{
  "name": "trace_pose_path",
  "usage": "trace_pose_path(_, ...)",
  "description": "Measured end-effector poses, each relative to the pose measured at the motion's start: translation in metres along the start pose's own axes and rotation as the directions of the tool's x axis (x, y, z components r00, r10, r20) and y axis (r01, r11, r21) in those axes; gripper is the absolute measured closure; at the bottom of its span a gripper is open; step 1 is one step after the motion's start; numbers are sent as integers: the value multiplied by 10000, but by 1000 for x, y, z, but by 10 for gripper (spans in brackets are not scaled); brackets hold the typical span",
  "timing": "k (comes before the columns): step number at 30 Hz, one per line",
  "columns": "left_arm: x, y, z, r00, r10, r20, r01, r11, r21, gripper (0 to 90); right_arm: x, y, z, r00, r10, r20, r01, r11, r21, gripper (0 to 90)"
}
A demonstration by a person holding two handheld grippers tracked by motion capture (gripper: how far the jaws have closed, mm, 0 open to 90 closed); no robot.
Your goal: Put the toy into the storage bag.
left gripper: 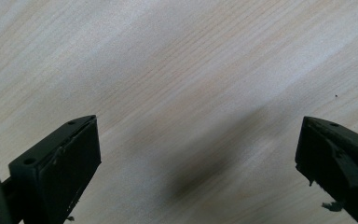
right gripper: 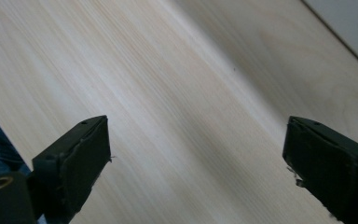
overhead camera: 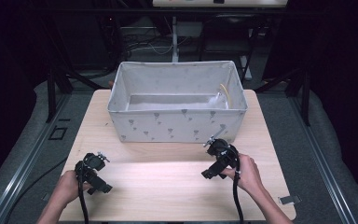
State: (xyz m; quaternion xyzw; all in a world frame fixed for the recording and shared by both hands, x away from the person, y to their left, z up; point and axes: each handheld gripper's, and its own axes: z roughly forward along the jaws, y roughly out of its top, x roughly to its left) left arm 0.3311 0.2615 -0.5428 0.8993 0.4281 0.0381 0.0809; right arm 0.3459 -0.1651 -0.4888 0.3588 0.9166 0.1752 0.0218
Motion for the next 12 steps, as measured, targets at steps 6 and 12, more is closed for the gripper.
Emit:
trace_pose_path(6, -2, 2, 0, 9999, 113, 44, -113, 9999, -6, 0, -4, -12, 17, 9996, 173, 229, -187, 9978, 630, 99)
trace_pose_path(12, -1, 3, 0, 9999, 118, 44, -119, 9999, 5, 0, -5, -11, 20, 9990, -26, 441, -27, 9928, 1198, 117)
